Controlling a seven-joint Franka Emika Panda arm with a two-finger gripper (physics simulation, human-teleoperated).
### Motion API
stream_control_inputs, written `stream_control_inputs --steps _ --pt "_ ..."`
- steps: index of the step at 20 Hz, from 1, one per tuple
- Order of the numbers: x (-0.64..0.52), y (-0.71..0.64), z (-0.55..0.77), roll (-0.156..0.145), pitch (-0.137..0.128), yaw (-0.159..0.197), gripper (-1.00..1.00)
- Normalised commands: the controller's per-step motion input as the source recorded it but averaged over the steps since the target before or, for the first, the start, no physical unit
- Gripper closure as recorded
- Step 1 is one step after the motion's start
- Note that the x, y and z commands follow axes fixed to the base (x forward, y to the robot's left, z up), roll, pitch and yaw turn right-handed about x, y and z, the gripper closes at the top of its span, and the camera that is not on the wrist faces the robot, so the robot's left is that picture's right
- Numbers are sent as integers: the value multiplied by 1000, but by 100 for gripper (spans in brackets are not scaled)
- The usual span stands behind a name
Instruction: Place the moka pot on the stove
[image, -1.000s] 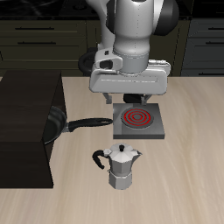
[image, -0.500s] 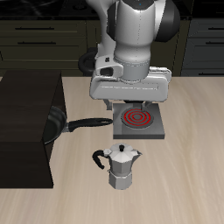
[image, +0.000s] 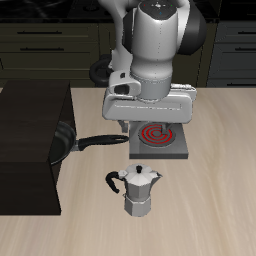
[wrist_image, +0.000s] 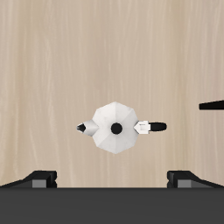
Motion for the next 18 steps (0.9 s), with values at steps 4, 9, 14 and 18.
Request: stream_control_inputs --steps 4,9,14,18 --pt "68 -35 -203 -4 5 21 -100" --pt "58 -48 -248 -7 25 -7 -100" --pt "-6 3 -224 -7 15 14 -100" --pt "-18 -19 -233 -9 20 19 -100"
